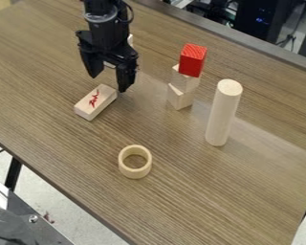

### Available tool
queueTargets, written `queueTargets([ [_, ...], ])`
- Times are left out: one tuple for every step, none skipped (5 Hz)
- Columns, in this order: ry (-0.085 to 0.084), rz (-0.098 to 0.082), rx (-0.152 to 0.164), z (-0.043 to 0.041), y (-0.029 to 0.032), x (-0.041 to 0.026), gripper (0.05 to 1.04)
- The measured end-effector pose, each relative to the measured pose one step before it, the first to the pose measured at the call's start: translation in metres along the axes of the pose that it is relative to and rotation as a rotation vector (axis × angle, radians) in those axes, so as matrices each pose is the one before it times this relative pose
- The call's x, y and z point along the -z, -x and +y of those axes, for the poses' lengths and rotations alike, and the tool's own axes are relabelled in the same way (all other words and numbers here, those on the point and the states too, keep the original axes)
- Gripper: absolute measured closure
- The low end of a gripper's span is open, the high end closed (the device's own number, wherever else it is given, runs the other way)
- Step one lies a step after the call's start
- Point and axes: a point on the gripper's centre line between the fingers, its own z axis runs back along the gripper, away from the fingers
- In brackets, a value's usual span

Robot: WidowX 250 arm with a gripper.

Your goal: Move the block in the top of the block

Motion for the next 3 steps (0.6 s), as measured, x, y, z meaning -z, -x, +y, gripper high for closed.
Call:
queueTargets([
  [-0.0047, 0.0248, 0.0092, -0.00055, 0.00996, 0.00571, 0.084],
  [-0.0006, 0.0201, 0.0132, -0.00154, 0.00706, 0.00390, 0.132],
  [-0.0043, -0.0017, -0.0043, 0.00099, 0.00015, 0.00025, 0.414],
])
